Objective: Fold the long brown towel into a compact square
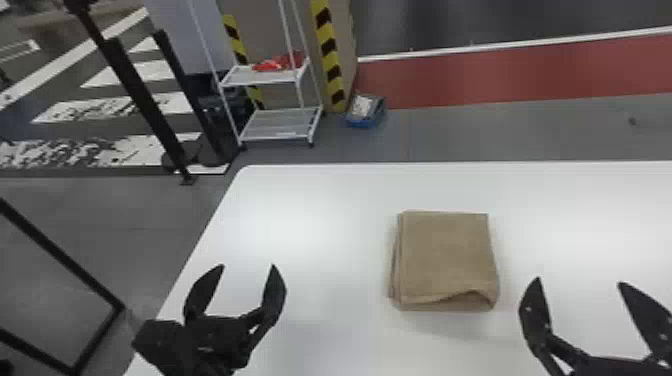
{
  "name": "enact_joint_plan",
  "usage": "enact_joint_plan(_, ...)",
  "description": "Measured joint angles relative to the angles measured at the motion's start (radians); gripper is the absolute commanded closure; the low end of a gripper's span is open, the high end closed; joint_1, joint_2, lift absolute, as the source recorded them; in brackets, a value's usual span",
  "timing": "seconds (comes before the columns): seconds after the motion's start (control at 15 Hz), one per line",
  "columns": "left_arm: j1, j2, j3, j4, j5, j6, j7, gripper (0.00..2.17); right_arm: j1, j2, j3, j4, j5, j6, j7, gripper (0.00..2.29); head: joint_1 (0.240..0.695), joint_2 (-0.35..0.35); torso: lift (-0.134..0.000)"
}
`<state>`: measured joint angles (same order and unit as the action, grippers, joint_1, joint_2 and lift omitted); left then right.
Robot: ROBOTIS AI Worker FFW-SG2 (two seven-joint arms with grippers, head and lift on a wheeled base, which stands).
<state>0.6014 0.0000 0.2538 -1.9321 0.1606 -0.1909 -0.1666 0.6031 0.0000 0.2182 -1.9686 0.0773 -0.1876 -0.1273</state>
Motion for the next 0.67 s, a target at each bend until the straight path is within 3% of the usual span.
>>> enact_joint_plan(0.67, 0.006, 0.000, 0.007, -0.007, 0.001, -0.012, 0.001, 0.07, -0.022, 0.000, -0.005, 0.013, 0.001, -0.012, -0.003, 0.10, 0.695, 0.287, -0.108)
